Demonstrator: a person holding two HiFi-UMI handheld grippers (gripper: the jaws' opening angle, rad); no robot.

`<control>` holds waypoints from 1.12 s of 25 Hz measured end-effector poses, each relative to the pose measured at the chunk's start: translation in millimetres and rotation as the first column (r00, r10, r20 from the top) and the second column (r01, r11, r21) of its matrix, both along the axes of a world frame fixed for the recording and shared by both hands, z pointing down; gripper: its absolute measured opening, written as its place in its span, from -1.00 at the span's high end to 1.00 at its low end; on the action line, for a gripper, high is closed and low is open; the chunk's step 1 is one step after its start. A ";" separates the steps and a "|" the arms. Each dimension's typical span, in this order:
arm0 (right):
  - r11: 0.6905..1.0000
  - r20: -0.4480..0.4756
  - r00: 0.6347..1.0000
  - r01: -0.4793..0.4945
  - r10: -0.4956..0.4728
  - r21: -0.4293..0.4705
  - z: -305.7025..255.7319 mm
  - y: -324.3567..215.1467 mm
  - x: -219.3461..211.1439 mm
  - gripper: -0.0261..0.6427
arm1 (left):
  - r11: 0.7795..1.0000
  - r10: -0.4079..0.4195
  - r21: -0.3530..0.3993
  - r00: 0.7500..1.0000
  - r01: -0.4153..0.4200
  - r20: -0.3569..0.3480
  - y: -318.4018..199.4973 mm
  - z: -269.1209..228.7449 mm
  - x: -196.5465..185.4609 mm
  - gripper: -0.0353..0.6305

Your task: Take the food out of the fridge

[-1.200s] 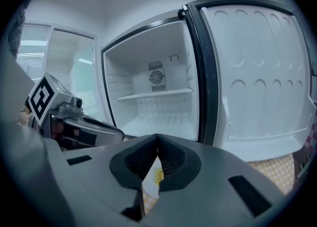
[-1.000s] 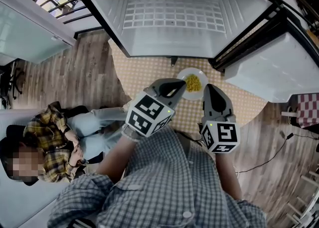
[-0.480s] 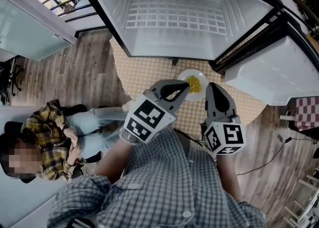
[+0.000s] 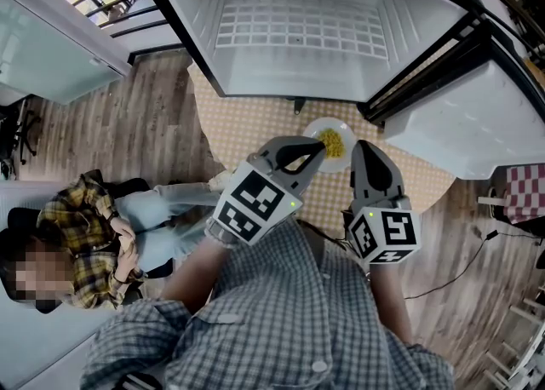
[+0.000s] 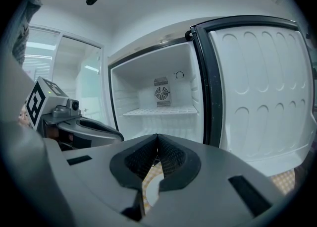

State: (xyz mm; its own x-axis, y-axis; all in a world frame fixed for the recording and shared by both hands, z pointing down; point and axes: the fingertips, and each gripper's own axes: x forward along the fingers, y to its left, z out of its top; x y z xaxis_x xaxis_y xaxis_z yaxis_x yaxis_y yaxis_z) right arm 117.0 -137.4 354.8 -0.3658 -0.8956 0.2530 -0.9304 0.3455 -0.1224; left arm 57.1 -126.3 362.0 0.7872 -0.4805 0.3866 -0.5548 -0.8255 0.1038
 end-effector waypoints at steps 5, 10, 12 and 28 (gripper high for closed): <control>1.000 -0.054 0.998 0.016 -0.016 0.005 1.3 2.2 -3.8 0.89 | 1.000 0.009 -0.005 1.000 -0.009 0.009 3.5 1.9 0.4 0.88; 1.000 -0.061 0.998 0.024 -0.024 -0.003 4.0 3.8 -6.4 0.89 | 1.000 0.009 -0.016 1.000 -0.009 0.014 5.4 5.1 -0.6 0.88; 1.000 -0.059 0.998 0.025 -0.025 -0.009 4.8 3.8 -6.5 0.89 | 1.000 0.010 -0.016 1.000 -0.009 0.019 6.0 6.0 -0.9 0.88; 0.999 -0.065 0.997 0.031 -0.033 -0.034 10.2 5.8 -7.2 0.89 | 1.000 0.011 -0.028 1.000 -0.011 0.024 9.1 8.7 -3.4 0.88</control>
